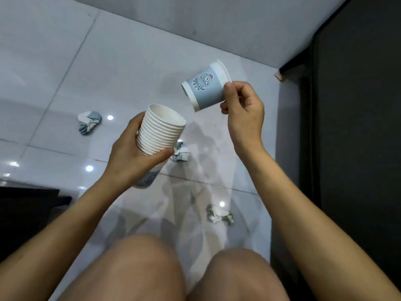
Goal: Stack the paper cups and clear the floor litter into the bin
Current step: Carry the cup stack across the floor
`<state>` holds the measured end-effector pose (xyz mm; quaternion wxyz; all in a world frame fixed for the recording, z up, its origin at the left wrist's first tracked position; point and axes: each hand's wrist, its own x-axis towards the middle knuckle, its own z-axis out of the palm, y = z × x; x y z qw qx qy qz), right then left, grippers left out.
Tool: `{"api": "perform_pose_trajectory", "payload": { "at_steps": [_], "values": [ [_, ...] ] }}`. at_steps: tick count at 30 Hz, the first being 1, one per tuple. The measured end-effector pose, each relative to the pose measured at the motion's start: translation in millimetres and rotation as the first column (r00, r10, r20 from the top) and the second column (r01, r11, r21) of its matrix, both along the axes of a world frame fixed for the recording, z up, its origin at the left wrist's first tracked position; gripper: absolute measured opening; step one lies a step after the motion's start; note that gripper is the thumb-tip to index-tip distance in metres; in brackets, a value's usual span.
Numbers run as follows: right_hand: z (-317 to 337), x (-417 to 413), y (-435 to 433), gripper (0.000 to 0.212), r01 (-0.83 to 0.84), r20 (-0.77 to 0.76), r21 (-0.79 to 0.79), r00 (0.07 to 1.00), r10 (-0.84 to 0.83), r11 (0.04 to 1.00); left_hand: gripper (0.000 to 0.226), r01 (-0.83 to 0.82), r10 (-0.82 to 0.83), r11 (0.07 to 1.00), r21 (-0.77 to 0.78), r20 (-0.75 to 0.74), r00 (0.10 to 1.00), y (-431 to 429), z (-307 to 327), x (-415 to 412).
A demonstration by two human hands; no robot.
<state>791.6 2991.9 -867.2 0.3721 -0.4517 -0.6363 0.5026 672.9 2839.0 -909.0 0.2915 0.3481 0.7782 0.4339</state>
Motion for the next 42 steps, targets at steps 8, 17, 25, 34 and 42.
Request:
{"api": "perform_pose_trajectory", "payload": {
  "at_steps": [8,17,25,34,42],
  "values": [
    [288.7,-4.0,-31.8,0.009,-0.335,0.120,0.070,0.938,0.325,0.940,0.073,0.090,-0.087,0.991,0.099,-0.028,0.996,-4.6,294.4,2.5],
    [631.5,26.6,-83.3,0.019,-0.476,0.070,0.099,0.879,0.471,0.874,0.078,0.076,-0.064,0.980,0.186,-0.067,0.996,-33.7,650.5,30.8],
    [718.6,-30.7,-82.8,0.020,-0.673,0.196,0.205,0.739,0.644,0.710,0.078,-0.162,0.189,0.951,0.261,-0.081,0.979,-43.8,740.8,-6.1],
    [737.6,-239.6,-30.3,0.016,-0.881,0.230,0.205,0.467,0.854,0.426,0.075,-0.502,0.503,0.819,0.277,0.074,0.861,-48.9,734.3,-171.7],
    [759.6,-415.1,-40.5,0.017,-0.972,0.214,0.207,0.158,0.964,0.114,0.077,-0.678,0.690,0.659,0.326,0.097,0.717,-65.0,763.1,-294.9]
  ]
}}
